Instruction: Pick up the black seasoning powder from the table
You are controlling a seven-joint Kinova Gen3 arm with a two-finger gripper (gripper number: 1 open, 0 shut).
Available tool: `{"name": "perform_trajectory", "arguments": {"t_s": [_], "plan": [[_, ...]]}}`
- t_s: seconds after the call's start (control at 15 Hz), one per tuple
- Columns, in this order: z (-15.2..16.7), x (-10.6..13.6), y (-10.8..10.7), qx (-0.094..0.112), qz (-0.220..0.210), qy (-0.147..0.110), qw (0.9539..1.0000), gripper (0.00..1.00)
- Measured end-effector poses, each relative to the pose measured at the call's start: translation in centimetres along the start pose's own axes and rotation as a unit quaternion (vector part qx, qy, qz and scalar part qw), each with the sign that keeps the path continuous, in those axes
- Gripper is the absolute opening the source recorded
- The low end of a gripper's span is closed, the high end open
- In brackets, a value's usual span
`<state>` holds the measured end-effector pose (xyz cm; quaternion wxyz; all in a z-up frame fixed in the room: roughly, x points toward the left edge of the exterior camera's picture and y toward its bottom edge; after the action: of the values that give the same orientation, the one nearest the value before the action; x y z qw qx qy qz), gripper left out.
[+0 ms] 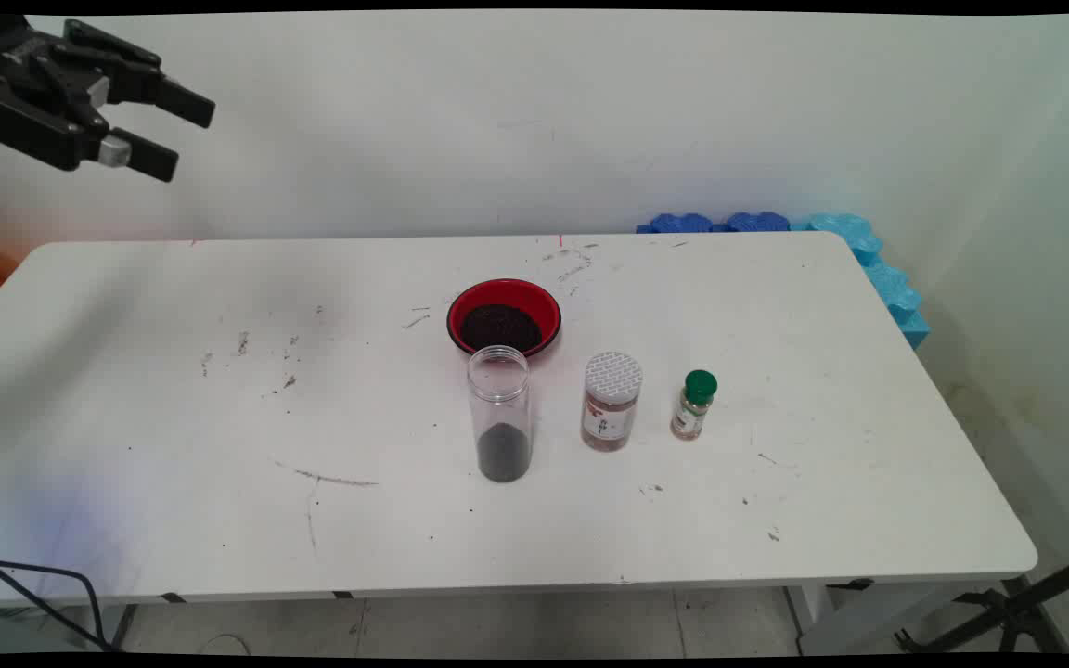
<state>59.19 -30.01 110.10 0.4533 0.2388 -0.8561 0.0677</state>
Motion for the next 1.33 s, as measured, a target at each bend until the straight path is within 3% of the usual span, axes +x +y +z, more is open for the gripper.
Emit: {"name": "perform_trajectory", "arguments": {"t_s": [0.73, 1.33], "plan": [[4.1, -1.9, -0.2, -0.001, -0.003, 0.0, 1.0, 1.0], [12.9, -7.1, 1.4, -0.006, 0.005, -0.019, 0.9998, 1.0]]}}
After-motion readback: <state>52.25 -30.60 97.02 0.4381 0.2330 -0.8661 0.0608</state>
